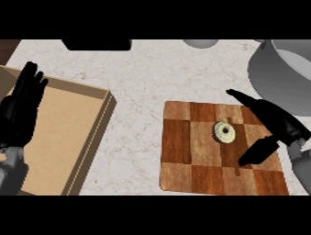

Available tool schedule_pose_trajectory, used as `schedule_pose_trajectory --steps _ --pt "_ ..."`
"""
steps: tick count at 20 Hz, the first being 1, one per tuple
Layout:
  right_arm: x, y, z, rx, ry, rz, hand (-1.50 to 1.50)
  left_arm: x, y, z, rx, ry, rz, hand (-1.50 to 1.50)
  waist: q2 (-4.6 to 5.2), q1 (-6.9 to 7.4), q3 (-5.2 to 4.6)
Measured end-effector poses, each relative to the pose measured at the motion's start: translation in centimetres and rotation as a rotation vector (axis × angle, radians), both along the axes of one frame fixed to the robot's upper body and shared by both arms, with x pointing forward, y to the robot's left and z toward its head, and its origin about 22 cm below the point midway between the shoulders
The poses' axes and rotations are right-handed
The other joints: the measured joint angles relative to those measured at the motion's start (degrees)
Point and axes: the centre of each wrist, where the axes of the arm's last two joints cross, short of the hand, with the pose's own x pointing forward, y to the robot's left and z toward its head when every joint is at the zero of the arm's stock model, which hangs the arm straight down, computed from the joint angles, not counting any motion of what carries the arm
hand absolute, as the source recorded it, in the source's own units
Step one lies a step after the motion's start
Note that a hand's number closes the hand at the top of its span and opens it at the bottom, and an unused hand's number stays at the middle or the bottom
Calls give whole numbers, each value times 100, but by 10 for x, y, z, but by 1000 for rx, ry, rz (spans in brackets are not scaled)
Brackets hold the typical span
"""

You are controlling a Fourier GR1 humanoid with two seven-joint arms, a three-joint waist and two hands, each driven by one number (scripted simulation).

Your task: Pick the cupcake from the cutting board and place it in the pot

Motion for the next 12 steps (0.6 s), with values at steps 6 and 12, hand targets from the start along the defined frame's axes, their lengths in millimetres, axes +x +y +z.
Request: schedule_pose_trajectory --steps 6,12 --pt "-1 15 -16 -33 31 -15 -150 3 0 6 5 -5 -2 0 4 -13 2" --pt "2 20 -27 -104 53 -54 -150 6 3 -1 -3 -3 -1 0 6 -20 2"
